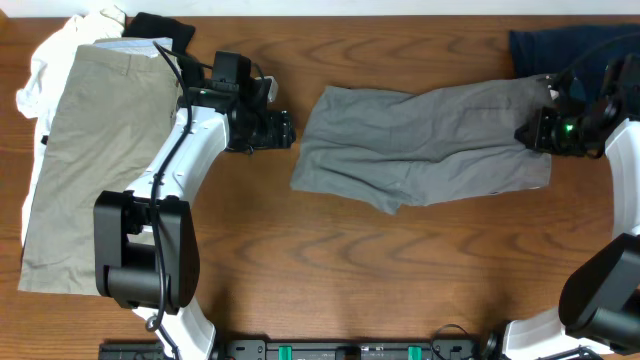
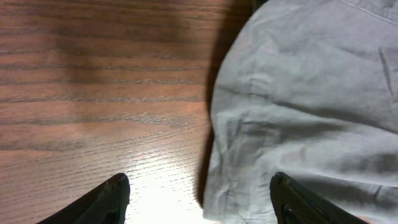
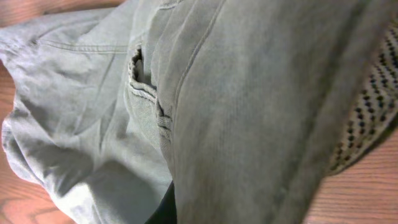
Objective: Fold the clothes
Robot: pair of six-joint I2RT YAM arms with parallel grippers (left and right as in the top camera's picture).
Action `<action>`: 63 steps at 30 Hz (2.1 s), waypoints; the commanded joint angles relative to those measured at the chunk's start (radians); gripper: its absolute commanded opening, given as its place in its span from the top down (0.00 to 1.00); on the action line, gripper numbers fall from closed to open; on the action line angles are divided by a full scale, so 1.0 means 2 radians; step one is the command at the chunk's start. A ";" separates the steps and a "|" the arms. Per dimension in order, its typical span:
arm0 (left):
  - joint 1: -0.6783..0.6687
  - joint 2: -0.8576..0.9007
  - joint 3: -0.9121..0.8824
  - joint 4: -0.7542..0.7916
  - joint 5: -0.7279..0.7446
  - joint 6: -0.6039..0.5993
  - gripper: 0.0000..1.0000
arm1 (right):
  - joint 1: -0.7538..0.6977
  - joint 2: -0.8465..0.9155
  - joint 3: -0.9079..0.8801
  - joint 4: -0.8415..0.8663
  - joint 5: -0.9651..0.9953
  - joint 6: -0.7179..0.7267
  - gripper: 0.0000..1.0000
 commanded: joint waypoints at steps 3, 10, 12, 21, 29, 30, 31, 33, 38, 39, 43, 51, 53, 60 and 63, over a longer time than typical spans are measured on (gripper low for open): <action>-0.001 -0.001 0.005 0.002 -0.011 0.004 0.27 | 0.031 -0.012 0.050 -0.001 -0.046 -0.017 0.99; -0.005 -0.001 0.005 0.003 -0.011 0.004 0.27 | 0.166 0.002 0.055 0.044 -0.018 0.025 0.99; -0.005 -0.001 0.005 0.003 -0.011 0.004 0.27 | 0.203 0.014 0.055 0.057 -0.006 0.038 0.99; -0.005 -0.001 0.005 0.003 -0.011 0.002 0.27 | 0.325 0.091 0.055 0.136 0.022 0.091 0.99; -0.005 -0.001 0.005 0.003 -0.012 0.002 0.28 | 0.377 0.146 0.055 0.213 0.020 0.136 0.99; -0.005 -0.001 0.005 0.003 -0.012 0.002 0.28 | 0.383 0.148 0.055 0.220 0.018 0.140 0.96; -0.005 -0.001 0.005 0.003 -0.012 0.002 0.28 | 0.390 0.148 0.055 0.227 0.013 0.140 0.82; -0.005 -0.001 0.005 0.004 -0.014 0.003 0.28 | 0.401 0.147 0.055 0.239 0.000 0.140 0.69; 0.011 -0.002 0.006 0.011 -0.015 0.000 0.29 | 0.422 0.140 0.055 0.268 -0.077 0.140 0.46; 0.020 -0.002 0.008 0.011 -0.015 -0.005 0.28 | 0.424 0.138 0.056 0.274 -0.092 0.141 0.46; 0.059 -0.011 0.010 0.011 -0.012 -0.017 0.29 | 0.423 0.133 0.056 0.284 -0.121 0.150 0.46; 0.128 -0.021 0.010 0.014 -0.009 -0.016 0.29 | 0.414 0.116 0.059 0.277 -0.168 0.150 0.49; 0.131 -0.021 0.010 0.013 -0.009 -0.016 0.29 | 0.408 0.100 0.059 0.256 -0.126 0.150 0.48; 0.129 -0.021 0.010 0.013 -0.009 -0.016 0.29 | 0.403 0.080 0.056 0.158 0.049 0.132 0.50; 0.130 -0.021 0.010 0.013 -0.009 -0.016 0.29 | 0.416 0.099 0.049 0.148 0.051 0.130 0.56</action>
